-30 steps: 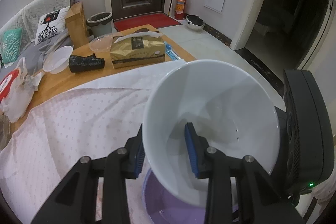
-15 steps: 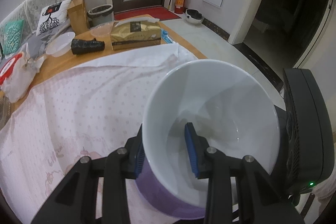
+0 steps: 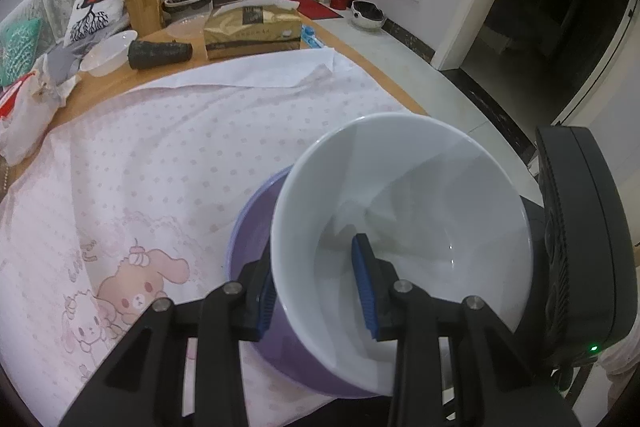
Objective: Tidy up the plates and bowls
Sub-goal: 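Carry the nested bowls over the purple plate and lower them onto it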
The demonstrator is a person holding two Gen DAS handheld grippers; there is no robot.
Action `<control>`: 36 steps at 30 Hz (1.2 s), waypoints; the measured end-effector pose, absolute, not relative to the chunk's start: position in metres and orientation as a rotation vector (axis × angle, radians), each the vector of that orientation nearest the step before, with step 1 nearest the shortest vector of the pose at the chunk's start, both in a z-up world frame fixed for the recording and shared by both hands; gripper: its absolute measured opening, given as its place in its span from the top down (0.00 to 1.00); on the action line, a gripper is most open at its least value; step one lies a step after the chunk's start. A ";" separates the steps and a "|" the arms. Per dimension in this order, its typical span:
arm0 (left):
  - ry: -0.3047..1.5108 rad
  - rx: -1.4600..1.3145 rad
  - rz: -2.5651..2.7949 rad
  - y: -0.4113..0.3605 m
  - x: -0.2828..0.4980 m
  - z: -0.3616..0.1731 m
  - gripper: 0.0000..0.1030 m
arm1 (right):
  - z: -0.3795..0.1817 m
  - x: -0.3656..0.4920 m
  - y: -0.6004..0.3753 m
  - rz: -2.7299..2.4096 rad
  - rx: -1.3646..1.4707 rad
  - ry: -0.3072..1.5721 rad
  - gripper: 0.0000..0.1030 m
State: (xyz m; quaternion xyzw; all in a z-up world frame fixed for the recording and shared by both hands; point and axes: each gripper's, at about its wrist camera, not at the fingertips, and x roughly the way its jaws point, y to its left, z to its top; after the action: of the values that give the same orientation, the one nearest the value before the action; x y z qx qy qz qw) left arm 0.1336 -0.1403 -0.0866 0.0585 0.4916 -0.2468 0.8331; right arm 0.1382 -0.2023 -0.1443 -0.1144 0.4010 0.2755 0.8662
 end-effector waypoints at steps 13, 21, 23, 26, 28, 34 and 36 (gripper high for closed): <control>1.075 0.111 -0.526 -0.142 0.143 -0.100 0.70 | -0.158 0.145 -0.204 0.574 -0.244 0.891 0.02; 1.087 0.100 -0.524 -0.140 0.150 -0.106 0.70 | -0.162 0.154 -0.202 0.576 -0.244 0.914 0.02; 1.087 0.100 -0.527 -0.139 0.152 -0.107 0.70 | -0.161 0.155 -0.202 0.578 -0.241 0.915 0.02; 1.083 0.102 -0.532 -0.140 0.152 -0.107 0.69 | -0.162 0.156 -0.203 0.578 -0.238 0.918 0.02; 1.080 0.104 -0.541 -0.141 0.151 -0.107 0.64 | -0.162 0.157 -0.203 0.580 -0.237 0.918 0.01; 1.071 0.127 -0.541 -0.145 0.150 -0.108 0.62 | -0.163 0.156 -0.204 0.578 -0.233 0.909 0.01; 1.068 0.132 -0.539 -0.146 0.149 -0.108 0.62 | -0.163 0.156 -0.204 0.577 -0.231 0.906 0.01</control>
State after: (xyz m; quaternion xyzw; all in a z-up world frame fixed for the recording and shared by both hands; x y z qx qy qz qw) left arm 0.1489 -0.1456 -0.1080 0.0621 0.5022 -0.2536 0.8244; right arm 0.1558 -0.2043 -0.1634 -0.1095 0.4304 0.2741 0.8530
